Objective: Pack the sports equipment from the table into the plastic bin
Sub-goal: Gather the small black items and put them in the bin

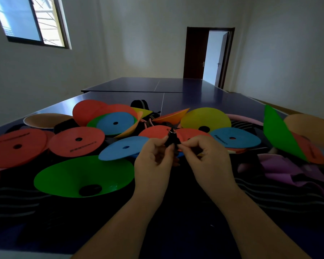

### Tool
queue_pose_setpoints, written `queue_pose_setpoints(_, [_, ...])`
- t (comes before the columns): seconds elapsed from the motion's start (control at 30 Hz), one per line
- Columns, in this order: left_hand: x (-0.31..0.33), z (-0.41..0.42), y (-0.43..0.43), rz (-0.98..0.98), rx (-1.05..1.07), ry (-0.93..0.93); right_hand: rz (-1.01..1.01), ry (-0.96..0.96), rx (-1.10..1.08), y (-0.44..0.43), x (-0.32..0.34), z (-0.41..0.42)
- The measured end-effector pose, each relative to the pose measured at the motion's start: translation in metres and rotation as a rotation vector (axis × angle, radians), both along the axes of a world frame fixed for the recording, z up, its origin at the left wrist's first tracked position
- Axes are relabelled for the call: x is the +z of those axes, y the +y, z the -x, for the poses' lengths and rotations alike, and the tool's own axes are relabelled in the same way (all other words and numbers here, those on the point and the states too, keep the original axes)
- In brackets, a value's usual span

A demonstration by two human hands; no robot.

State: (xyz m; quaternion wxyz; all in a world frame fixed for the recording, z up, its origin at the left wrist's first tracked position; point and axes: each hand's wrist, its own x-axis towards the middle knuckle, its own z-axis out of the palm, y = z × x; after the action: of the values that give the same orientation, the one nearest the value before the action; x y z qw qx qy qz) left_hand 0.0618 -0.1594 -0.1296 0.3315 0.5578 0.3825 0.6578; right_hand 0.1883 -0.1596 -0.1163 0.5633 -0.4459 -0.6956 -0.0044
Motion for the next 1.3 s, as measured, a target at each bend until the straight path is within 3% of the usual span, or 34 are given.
queue_pose_setpoints(0.27, [-0.002,-0.003,-0.002,0.017,-0.005,0.018,-0.075,-0.182,-0.105,0.001,-0.004,0.005])
queue_pose_setpoints(0.53, [0.001,-0.002,0.000,0.024,-0.041,-0.094,0.054,0.090,0.018,-0.003,0.000,0.013])
queue_pose_setpoints(0.8, [0.006,0.002,0.001,0.088,-0.171,-0.368,0.016,0.080,0.150,0.001,0.001,0.009])
queue_pose_setpoints(0.87, [0.007,0.003,0.001,0.098,-0.192,-0.385,0.088,0.184,0.208,0.001,0.003,0.007])
queue_pose_setpoints(0.97, [0.006,0.000,0.000,0.115,-0.225,-0.376,0.318,0.493,0.349,0.003,0.006,0.006])
queue_pose_setpoints(1.03, [0.005,-0.001,0.001,0.121,-0.231,-0.372,0.330,0.548,0.348,0.007,0.005,0.006])
queue_pose_setpoints(1.3, [0.004,0.001,0.002,0.127,-0.267,-0.331,-0.011,0.139,0.109,0.002,0.000,0.003])
